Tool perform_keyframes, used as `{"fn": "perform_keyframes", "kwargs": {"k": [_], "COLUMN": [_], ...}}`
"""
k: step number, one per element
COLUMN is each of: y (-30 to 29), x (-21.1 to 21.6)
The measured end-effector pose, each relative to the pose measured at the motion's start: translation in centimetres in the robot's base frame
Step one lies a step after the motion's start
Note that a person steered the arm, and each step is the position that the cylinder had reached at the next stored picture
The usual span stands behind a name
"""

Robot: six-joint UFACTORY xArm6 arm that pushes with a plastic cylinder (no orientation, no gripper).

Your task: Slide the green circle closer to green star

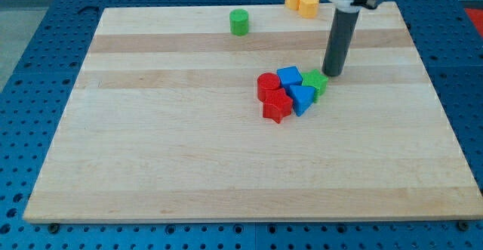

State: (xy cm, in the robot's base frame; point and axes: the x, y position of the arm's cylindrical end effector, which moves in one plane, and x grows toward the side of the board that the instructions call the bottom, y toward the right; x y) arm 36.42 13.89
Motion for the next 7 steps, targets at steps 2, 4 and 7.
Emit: {"fn": "perform_keyframes", "kwargs": {"k": [2,4,7], "y": [-6.5,-24.9,-21.7], "x": [-3.7,-4.6,-14.8]}}
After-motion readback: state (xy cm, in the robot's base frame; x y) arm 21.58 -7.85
